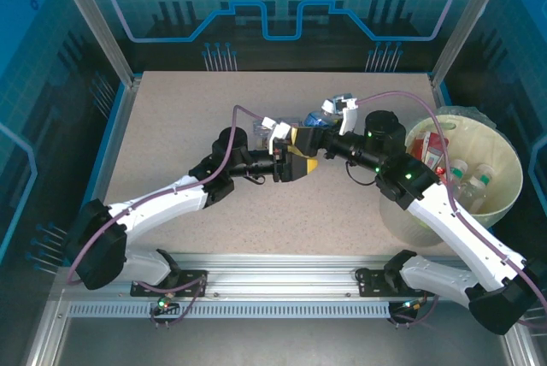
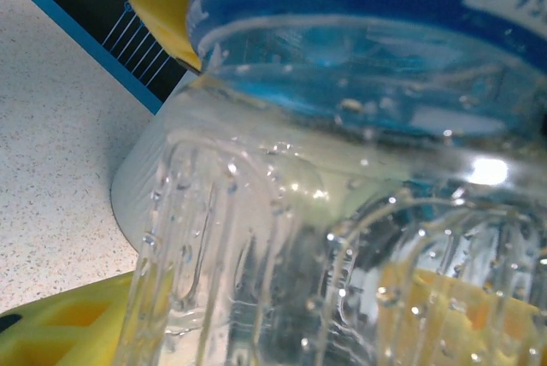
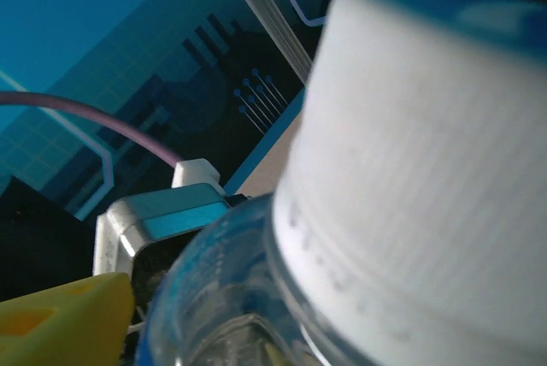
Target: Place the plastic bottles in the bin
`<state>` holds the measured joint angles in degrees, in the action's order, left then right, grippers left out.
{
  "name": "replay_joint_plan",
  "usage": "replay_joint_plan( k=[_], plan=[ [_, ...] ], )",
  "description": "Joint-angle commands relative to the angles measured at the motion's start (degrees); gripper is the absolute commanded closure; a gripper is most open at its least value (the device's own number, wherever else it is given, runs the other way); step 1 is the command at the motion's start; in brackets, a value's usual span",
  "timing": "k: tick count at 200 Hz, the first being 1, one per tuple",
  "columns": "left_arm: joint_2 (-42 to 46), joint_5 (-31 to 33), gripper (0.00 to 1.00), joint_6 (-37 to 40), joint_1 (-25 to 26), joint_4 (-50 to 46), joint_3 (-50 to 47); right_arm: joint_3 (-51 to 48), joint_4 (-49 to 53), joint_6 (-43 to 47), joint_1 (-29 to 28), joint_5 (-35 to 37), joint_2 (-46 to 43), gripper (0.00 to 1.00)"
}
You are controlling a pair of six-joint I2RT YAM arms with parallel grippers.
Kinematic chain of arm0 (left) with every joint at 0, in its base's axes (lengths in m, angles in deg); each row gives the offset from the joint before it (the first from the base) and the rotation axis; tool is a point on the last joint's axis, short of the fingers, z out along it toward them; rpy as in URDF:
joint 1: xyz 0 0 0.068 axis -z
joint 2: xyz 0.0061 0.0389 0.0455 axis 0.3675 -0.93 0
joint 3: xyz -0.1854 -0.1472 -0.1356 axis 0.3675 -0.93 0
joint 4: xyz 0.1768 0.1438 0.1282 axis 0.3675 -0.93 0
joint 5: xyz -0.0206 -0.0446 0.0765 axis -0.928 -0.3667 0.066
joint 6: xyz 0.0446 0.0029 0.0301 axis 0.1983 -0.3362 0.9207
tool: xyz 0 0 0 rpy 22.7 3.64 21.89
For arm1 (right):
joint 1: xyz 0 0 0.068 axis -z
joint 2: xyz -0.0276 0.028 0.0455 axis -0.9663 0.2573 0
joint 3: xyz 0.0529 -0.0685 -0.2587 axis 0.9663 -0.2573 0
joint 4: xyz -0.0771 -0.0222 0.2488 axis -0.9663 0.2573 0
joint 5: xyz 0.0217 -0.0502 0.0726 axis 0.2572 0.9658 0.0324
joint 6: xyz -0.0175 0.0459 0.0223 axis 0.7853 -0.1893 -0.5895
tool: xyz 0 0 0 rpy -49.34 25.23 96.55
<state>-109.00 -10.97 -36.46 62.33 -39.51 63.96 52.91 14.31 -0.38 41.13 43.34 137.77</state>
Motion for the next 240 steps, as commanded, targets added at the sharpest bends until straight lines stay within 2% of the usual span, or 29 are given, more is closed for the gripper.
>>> replay_joint_plan(
  k=[1, 55, 87, 101, 114, 126, 151, 205, 240],
  plan=[
    [-0.31, -1.25, 0.57, -0.34, 0.08, 2.76, 0.53, -0.02, -1.59, 0.23, -0.14, -1.35, -0.77, 0.19],
    [-0.9, -0.98, 0.57, -0.12, 0.07, 2.4, 0.59, 1.92, 4.23, 2.59, -0.2, 1.27, -0.78, 0.4],
    [-2.27, -0.9, 0.55, -0.38, -0.1, 1.55, 1.41, 2.59, 6.11, 3.47, -0.17, 2.59, -0.82, 0.49],
    [-2.66, -0.25, 0.47, -0.92, -0.4, 0.23, 1.87, 3.15, 7.33, 4.08, -0.22, 3.36, -0.82, 0.52],
    [-2.88, 0.59, 0.33, -1.55, -0.86, -0.85, 2.09, 3.92, 9.39, 4.84, -0.15, 5.21, -0.98, 0.55],
    [-3.03, 0.89, 0.26, -2.22, -1.45, -1.52, 2.03, 4.88, 11.52, 5.57, -0.2, 7.08, -1.25, 0.56],
    [-2.44, 3.2, 0.01, -3.59, -2.86, -2.51, 1.14, 7.77, 18.36, 7.63, -0.18, 13.94, -2.3, 0.59],
    [0.14, 7.49, 0.01, -4.33, -5.65, -2.47, -1.79, 12.33, 30.3, 11.44, -0.23, 28.27, -6.66, 0.6],
    [2.07, 13.17, 0.01, -4.12, -6.35, -4.27, -3.71, 16.89, 39.45, 13.01, -0.18, 37.64, -9.25, 0.6]
  ],
)
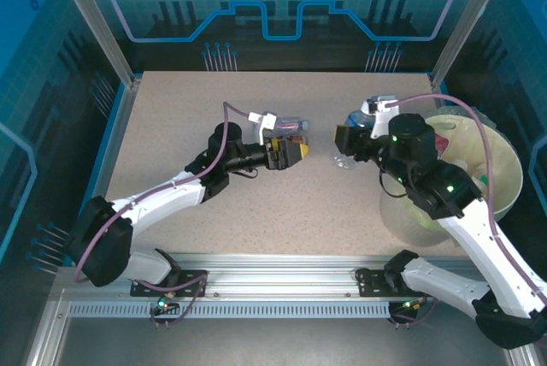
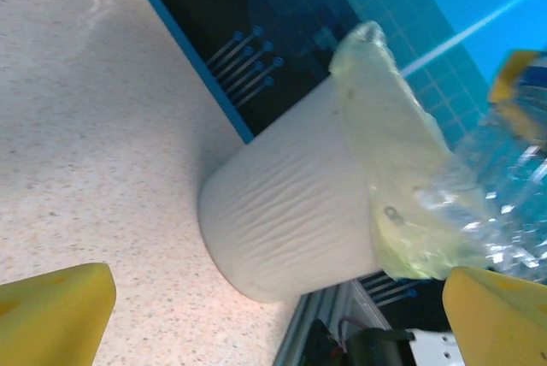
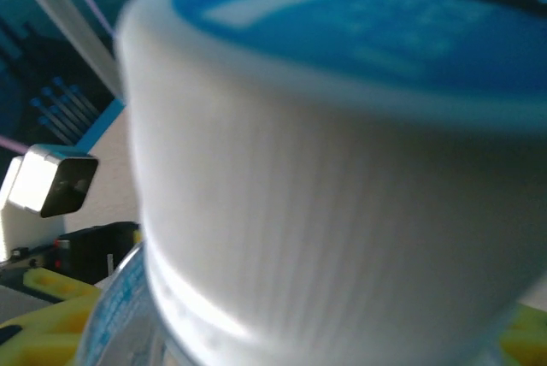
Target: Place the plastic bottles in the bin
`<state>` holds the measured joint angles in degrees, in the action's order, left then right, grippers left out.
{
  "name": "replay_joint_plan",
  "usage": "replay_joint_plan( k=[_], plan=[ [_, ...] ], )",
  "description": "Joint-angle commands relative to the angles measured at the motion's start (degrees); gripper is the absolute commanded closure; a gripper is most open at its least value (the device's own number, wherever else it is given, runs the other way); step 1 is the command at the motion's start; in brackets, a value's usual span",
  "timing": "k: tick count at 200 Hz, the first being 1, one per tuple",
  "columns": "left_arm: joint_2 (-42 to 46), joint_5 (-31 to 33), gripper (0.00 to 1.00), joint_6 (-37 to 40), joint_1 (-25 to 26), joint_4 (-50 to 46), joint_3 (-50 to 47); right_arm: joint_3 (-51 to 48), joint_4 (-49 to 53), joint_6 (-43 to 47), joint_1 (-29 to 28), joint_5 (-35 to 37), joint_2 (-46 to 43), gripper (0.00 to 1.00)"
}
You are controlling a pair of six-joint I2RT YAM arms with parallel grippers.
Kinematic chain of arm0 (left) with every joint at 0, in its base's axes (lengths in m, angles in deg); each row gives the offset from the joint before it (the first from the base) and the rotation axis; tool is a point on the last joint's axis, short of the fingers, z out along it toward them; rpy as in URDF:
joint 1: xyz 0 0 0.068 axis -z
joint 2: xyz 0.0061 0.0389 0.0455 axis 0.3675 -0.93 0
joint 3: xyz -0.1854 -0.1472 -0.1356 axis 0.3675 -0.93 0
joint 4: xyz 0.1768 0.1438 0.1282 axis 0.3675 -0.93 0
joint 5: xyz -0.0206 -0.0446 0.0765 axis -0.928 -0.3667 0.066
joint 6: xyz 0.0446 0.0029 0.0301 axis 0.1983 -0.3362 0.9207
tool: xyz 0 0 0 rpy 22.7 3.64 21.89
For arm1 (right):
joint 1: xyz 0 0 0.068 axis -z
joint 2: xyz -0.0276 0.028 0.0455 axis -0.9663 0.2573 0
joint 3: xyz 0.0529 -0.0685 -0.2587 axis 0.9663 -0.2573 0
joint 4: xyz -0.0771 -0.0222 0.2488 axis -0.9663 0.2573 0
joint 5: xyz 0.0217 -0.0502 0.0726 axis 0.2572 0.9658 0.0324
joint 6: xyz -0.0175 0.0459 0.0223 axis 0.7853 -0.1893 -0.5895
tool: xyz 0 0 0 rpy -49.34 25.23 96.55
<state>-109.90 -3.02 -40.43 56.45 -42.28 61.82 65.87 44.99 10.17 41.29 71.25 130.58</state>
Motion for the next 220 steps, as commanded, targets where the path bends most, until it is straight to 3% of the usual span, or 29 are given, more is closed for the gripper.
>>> replay_joint_plan(
  k=[1, 77, 127, 141, 191, 220],
  plan=[
    [3.01, 5.43, 0.01, -0.11, -0.46, -1.58, -1.6, 4.03, 8.97, 2.49, -0.31, 10.06, -2.11, 0.6],
    [5.59, 13.29, 0.01, 2.02, -0.93, -7.26, -2.71, 10.79, 21.62, 3.32, -0.3, 27.88, -6.2, 0.6],
    [5.48, 14.63, 0.01, 1.85, -1.23, -7.97, -2.96, 16.28, 29.7, 2.71, 1.94, 40.41, 0.83, 0.6],
    [5.66, 14.79, 0.01, 1.91, -1.37, -8.49, -3.0, 17.89, 31.67, 2.74, 6.49, 38.86, 3.19, 0.6],
    [6.38, 15.93, 0.01, 2.02, -2.19, -10.64, -3.28, 17.49, 35.97, 5.61, 29.0, 22.04, 5.01, 0.58],
    [5.97, 17.64, 0.01, 1.04, -2.55, -11.76, -3.17, 17.39, 40.09, 7.24, 37.46, 15.2, 6.64, 0.55]
  ],
)
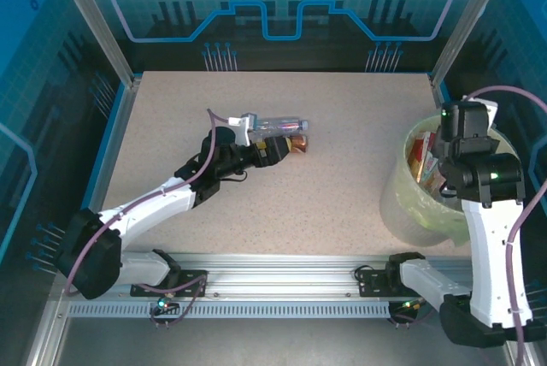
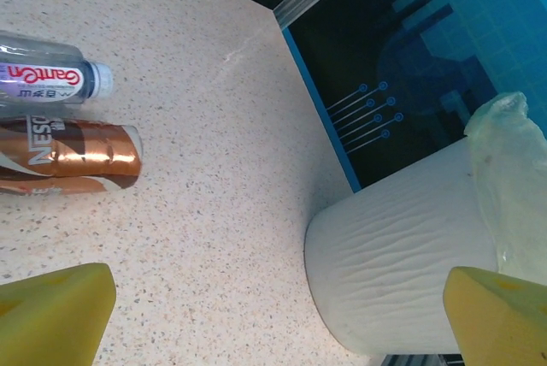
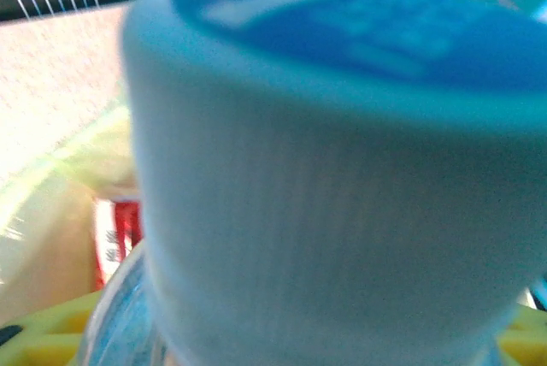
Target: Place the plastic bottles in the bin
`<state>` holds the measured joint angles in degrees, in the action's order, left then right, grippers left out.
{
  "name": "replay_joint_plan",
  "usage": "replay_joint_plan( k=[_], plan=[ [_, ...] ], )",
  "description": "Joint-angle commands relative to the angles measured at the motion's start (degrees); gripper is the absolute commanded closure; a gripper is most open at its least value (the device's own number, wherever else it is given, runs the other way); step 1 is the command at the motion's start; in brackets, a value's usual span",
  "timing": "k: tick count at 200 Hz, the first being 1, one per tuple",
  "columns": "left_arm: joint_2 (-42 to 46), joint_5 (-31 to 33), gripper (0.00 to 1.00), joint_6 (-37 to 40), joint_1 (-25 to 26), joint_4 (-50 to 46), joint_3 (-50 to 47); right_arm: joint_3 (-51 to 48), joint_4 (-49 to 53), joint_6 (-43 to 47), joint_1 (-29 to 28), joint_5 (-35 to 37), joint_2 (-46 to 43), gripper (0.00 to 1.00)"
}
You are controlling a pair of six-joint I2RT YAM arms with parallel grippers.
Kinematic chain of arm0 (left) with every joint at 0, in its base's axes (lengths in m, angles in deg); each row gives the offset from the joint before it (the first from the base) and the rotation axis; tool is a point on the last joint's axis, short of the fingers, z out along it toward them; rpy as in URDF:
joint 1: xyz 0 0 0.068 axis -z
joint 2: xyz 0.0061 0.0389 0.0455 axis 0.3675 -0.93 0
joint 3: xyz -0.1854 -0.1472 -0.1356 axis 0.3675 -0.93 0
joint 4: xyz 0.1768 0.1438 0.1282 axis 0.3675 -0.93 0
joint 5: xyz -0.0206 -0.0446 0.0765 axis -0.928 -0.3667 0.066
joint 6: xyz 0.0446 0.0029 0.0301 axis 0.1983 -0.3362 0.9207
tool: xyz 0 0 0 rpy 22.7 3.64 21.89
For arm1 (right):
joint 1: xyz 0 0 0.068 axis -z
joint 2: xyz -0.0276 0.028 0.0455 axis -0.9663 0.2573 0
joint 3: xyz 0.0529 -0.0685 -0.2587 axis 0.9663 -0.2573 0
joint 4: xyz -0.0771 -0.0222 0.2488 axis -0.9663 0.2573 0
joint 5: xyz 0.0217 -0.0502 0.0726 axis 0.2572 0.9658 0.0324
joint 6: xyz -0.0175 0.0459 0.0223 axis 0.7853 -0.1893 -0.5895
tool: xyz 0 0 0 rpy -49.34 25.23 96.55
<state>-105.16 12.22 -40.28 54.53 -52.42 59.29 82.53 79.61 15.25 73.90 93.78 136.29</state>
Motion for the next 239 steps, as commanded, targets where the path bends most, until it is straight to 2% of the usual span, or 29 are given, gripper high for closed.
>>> replay_joint_plan(
  k=[1, 36, 67, 102, 140, 166, 201, 239],
  plan=[
    [1.17, 2.48, 0.01, 0.8, -0.63, -1.71, -0.61, 0.79, 5.66, 2.22, 5.22, -7.37, 1.02, 0.55],
    [-0.44, 3.21, 0.01, -1.64, -1.41, -3.51, -0.04, 0.7, 9.54, 3.74, 13.11, -10.65, 4.23, 0.47],
    [-0.93, 4.25, 0.01, -2.57, -1.76, -5.8, 0.44, -0.3, 9.07, 3.01, 14.33, -11.57, 6.28, 0.16],
    [-1.0, 5.26, 0.01, -3.92, -2.62, -8.35, 0.28, -0.85, 6.85, 2.47, 14.29, -12.21, 5.14, 0.0],
    [-1.72, 4.73, 0.01, -4.46, -3.42, -8.75, 0.29, -0.76, 4.92, 1.49, 13.61, -11.57, 2.38, 0.0],
    [-2.7, 4.66, 0.01, -4.46, -4.05, -9.68, 0.82, -0.31, 2.63, 0.23, 11.1, -11.43, -0.32, 0.0],
    [-4.94, 4.83, 0.01, -4.24, -5.01, -10.73, 2.29, -3.07, -3.84, -1.62, 4.68, -15.84, -5.53, 0.0],
    [-9.89, 4.92, 0.01, -0.2, -5.29, -11.66, 6.21, -7.79, -12.26, -4.95, -2.8, -24.5, -9.9, 0.0]
  ],
)
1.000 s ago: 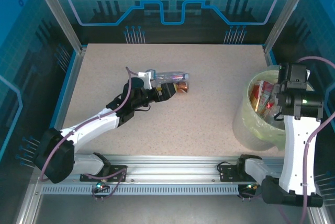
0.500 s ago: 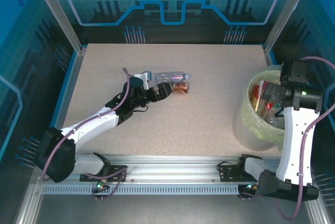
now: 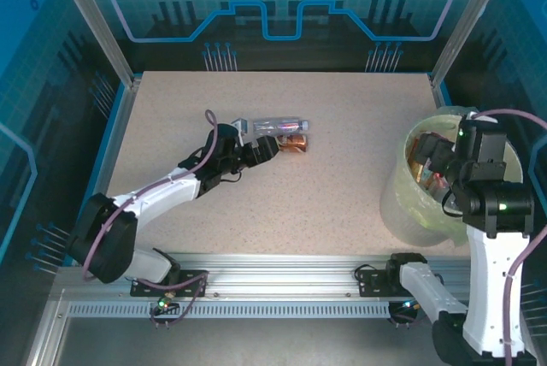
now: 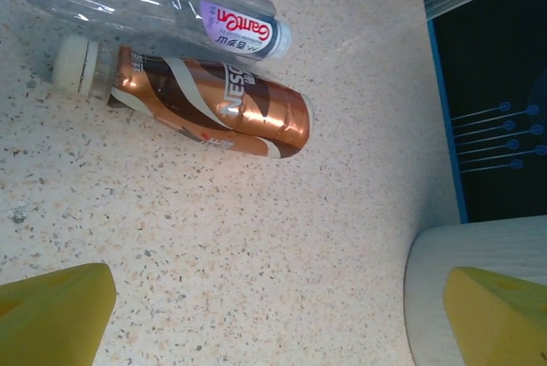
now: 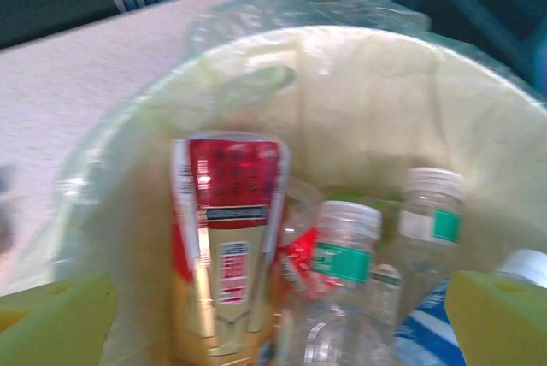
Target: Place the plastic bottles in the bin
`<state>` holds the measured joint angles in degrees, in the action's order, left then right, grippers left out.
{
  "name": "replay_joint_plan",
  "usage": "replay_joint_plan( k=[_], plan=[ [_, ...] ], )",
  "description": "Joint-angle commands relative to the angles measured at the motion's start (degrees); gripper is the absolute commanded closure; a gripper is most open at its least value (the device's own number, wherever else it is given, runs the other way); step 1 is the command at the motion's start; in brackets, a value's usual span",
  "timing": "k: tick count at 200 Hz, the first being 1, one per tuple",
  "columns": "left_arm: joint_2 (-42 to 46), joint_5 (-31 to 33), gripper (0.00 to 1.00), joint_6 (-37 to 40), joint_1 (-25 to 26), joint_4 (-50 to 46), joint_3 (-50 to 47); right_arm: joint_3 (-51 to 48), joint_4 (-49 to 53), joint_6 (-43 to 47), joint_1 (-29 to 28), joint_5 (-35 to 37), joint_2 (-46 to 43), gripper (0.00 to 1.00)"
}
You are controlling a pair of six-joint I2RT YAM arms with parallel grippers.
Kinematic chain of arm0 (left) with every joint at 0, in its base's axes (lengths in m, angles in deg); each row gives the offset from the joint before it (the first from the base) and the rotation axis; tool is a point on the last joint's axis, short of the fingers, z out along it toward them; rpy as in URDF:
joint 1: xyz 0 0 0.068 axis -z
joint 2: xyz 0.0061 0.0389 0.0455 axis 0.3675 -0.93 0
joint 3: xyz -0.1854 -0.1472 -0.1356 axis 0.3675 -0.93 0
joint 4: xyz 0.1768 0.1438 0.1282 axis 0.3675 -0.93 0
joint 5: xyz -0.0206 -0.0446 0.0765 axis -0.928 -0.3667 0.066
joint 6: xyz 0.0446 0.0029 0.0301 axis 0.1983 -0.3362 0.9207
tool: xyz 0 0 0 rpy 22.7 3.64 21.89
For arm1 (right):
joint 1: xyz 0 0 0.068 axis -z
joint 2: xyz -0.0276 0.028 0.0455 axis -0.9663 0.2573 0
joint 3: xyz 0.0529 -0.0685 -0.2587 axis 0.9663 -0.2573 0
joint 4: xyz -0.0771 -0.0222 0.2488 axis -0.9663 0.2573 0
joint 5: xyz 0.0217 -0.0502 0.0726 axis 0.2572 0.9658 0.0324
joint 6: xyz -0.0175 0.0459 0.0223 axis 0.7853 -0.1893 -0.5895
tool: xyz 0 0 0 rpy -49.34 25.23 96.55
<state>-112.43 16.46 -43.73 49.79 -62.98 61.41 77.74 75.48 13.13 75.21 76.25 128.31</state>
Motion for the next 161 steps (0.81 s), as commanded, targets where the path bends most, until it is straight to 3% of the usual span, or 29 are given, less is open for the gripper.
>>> replay_joint_plan(
  k=[1, 49, 87, 126, 161],
  plan=[
    [-2.78, 0.68, 0.01, 3.45, -0.54, -1.1, 4.25, -3.17, -8.48, -2.91, -4.31, -7.3, -2.04, 0.0],
    [-10.98, 0.57, 0.01, 6.93, -0.73, -3.96, 12.85, -12.43, -23.42, -2.82, -11.79, -19.63, -7.97, 0.0],
    [-19.22, 1.03, 0.01, 16.98, -0.74, -7.31, 21.81, -16.28, -27.95, -2.65, -14.67, -20.67, -12.18, 0.0],
    [-25.18, 0.3, 0.01, 26.54, -0.82, -7.28, 27.67, -15.99, -25.84, -1.48, -14.8, -20.2, -13.89, 0.0],
    [-30.1, -2.87, 0.01, 29.34, -0.8, -10.34, 32.29, -15.88, -24.77, -1.41, -14.79, -19.19, -14.32, 0.0]
  ],
)
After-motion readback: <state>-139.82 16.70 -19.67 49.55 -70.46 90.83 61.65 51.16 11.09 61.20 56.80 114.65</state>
